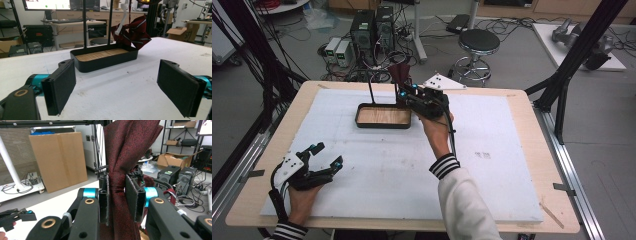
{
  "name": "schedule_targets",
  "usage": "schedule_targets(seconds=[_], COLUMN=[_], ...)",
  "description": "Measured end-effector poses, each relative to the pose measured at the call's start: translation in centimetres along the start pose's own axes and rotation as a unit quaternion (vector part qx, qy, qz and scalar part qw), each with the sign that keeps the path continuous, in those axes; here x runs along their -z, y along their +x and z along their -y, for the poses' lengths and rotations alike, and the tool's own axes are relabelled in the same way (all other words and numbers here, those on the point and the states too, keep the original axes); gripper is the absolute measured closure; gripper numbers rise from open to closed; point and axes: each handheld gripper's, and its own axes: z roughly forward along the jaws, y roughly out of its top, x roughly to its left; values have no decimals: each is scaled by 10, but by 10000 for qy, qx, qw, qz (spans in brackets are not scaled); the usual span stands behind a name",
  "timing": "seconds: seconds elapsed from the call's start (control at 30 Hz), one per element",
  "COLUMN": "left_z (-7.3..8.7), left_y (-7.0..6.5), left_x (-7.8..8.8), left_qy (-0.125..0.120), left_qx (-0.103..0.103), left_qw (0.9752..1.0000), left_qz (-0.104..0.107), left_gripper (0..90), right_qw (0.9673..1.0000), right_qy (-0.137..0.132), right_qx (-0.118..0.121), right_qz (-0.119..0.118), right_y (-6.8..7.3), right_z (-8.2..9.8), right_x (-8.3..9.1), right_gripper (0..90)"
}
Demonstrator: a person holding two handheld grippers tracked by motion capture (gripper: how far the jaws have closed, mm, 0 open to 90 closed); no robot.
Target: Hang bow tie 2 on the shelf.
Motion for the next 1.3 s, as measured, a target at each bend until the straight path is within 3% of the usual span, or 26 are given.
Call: schedule_targets(seconds=[0.27,0.8,1.3], left_z=[0,0,0], left_y=[0,0,0], left_x=[1,1,1], left_qy=[-24,-44,-58], left_qx=[-16,15,42], left_qw=[10000,10000,10000], left_qz=[0,6,14], left_gripper=[158,158,158], right_qw=[9999,9997,9999], right_qy=[103,55,47], right_qx=[19,-35,-34], right_qz=[89,237,94], right_y=[-6,-17,-13], right_z=[-3,-4,-4], right_x=[-18,-46,-76], right_gripper=[741,741,741])
